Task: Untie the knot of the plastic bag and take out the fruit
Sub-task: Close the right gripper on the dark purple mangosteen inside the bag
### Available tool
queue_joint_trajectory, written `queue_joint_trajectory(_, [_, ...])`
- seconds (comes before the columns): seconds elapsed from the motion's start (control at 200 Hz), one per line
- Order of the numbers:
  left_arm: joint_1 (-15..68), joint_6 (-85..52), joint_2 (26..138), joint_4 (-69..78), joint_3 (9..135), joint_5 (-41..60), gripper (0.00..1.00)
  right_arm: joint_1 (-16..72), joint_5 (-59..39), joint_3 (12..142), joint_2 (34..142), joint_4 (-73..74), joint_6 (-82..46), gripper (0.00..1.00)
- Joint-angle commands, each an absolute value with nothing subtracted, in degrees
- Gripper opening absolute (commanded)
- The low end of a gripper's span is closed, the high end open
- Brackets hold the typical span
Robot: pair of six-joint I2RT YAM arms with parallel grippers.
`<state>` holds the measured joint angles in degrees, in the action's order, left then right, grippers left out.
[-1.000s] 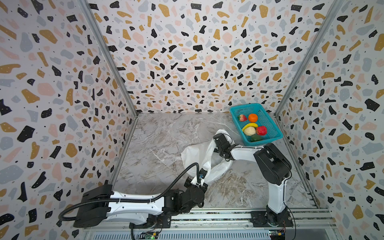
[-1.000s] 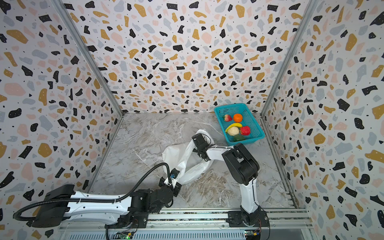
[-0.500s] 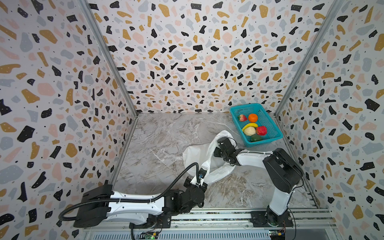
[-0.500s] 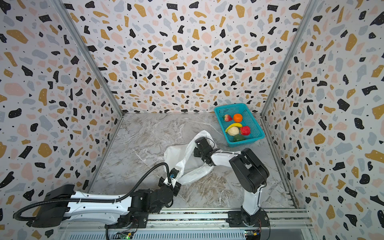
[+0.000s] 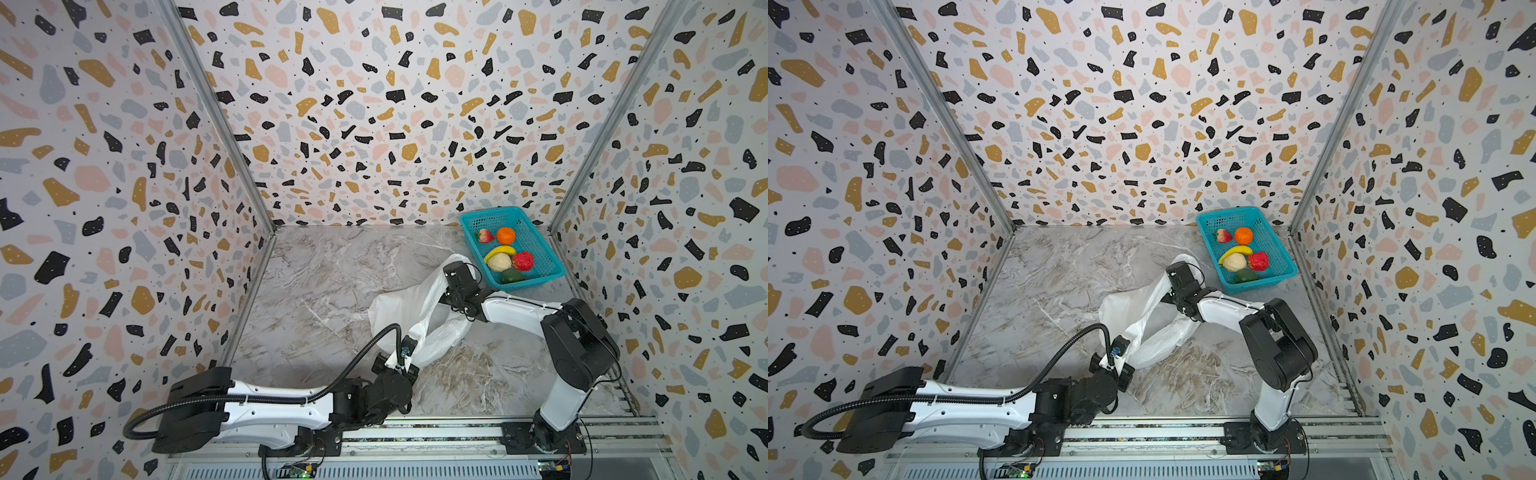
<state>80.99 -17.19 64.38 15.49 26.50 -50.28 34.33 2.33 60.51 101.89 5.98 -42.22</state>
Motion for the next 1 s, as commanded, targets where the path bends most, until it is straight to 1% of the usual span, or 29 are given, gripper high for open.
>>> queue_joint_trajectory(0.0, [80.7, -16.7, 64.6, 18.3, 28.4, -49.9, 0.0, 33.4, -0.8, 62.1, 103.3, 7.1, -46.4, 0.69])
queue_joint_trajectory(0.21, [80.7, -16.1, 64.4, 18.2, 28.6, -50.2, 0.0, 33.7, -8.1, 61.5, 103.7, 9.8, -52.9, 0.69])
queue_joint_trajectory(0.385, [80.7, -15.6, 64.6, 18.6, 28.6, -49.8, 0.0, 34.1, -9.4, 60.6, 104.2, 14.4, -55.2, 0.69])
queue_joint_trajectory(0.516, [80.7, -16.1, 64.4, 18.3, 28.6, -49.3, 0.0, 33.3, -3.2, 62.8, 105.3, 14.0, -54.0, 0.71])
queue_joint_trajectory(0.681, [80.7, -16.8, 63.6, 17.6, 28.2, -48.8, 0.0, 32.9, 5.6, 71.2, 109.5, 4.0, -47.8, 0.81])
queue_joint_trajectory(0.771, [80.7, -16.8, 62.9, 17.6, 27.8, -48.6, 0.0, 32.7, 6.9, 73.8, 112.4, 1.5, -46.5, 0.85])
queue_joint_trajectory(0.996, [80.7, -16.5, 61.5, 17.4, 27.4, -48.4, 0.0, 32.3, 6.9, 73.1, 115.1, 2.7, -47.0, 0.86])
